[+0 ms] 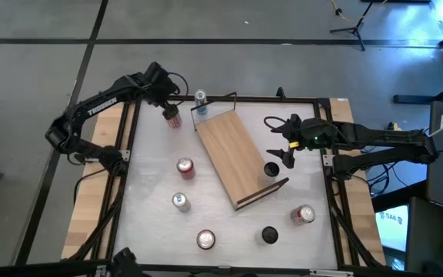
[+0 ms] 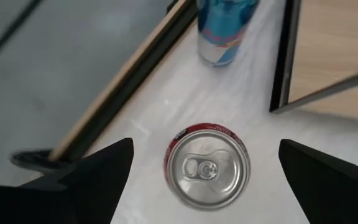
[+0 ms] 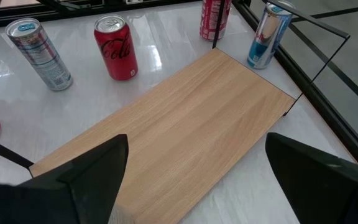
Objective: Place canned beverage on shelf
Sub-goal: Put the top red white soda can on the shelf
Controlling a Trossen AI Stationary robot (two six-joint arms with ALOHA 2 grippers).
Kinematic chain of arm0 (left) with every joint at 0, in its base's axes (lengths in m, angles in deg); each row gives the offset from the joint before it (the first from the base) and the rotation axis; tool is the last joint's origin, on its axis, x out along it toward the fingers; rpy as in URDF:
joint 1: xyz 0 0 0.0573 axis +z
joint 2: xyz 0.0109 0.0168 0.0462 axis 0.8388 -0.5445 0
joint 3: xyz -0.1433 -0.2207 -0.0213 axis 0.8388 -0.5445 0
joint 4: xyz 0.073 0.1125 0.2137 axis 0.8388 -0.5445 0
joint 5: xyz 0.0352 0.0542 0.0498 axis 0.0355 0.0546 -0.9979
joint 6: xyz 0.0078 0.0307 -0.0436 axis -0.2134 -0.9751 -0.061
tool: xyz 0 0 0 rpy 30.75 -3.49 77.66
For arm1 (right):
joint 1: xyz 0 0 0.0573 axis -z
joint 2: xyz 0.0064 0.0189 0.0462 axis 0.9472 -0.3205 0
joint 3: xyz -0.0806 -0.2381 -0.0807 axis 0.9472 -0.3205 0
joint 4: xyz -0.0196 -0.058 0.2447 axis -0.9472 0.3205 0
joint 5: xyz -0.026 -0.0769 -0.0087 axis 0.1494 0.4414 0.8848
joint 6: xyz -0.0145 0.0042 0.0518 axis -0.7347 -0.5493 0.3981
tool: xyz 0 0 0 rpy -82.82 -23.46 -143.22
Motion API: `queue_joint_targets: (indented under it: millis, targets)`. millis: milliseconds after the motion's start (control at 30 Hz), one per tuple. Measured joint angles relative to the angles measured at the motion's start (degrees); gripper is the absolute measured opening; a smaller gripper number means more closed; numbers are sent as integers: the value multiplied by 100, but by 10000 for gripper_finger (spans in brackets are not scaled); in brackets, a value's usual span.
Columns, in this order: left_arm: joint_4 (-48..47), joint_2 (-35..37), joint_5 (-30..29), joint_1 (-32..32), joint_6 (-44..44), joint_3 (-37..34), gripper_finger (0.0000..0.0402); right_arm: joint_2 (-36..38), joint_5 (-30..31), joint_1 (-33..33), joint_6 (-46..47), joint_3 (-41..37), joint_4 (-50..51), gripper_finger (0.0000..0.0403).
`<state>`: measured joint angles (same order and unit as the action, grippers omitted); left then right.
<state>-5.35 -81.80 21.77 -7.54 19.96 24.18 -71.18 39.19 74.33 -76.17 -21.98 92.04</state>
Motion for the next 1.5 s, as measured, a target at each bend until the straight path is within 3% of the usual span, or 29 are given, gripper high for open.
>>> queue_joint_targets:
  millis: [167, 400, 567, 800, 967, 1500]
  targets:
    - [-122, 72, 2, 0, -780, 0, 390, 0, 1, -2, 1, 0, -1, 374]
    - [-161, 72, 157, -111, -927, 0, 390, 0, 1, 0, 2, 0, 0, 374]
    - [-363, 72, -123, -150, -1383, 0, 390, 0, 1, -1, 1, 0, -1, 374]
    - [-450, 72, 116, -264, -1650, 0, 390, 0, 1, 0, 1, -1, 0, 374]
    - [-415, 54, 102, -263, -2415, 0, 390, 0, 1, -2, 0, 0, 0, 374]
    - [-352, 24, -60, -77, -3109, 0, 390, 0, 1, -2, 0, 0, 0, 374]
